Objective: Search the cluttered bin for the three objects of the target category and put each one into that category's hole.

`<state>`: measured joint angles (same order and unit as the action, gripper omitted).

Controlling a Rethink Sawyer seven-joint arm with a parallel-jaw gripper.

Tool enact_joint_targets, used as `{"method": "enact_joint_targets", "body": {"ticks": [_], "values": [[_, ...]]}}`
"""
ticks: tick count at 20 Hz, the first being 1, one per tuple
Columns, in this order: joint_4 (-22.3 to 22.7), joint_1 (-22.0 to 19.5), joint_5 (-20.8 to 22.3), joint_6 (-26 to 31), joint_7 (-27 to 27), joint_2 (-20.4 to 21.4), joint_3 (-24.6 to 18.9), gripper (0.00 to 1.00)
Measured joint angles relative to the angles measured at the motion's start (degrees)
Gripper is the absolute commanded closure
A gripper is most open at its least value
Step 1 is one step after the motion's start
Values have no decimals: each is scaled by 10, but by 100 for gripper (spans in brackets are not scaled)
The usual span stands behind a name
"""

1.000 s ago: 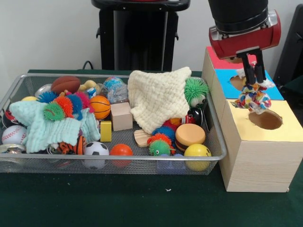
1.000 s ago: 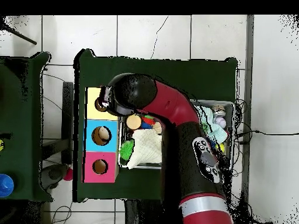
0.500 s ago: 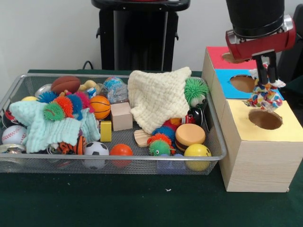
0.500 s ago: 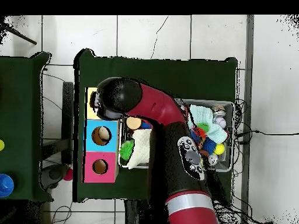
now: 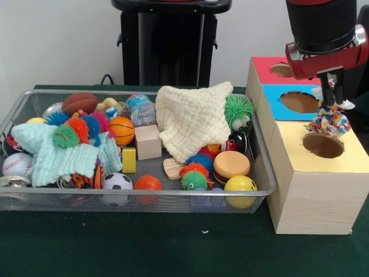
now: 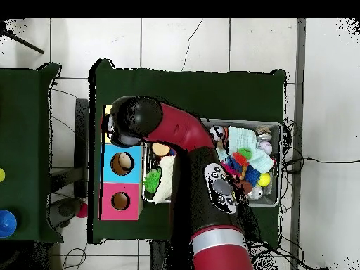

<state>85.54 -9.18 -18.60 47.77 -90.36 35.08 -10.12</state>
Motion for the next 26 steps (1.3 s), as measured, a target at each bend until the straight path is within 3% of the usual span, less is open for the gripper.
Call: {"method": "enact_joint_targets", "body": {"ticks": [26], "values": [[-23, 17, -7, -46, 0, -23, 39, 100]]}}
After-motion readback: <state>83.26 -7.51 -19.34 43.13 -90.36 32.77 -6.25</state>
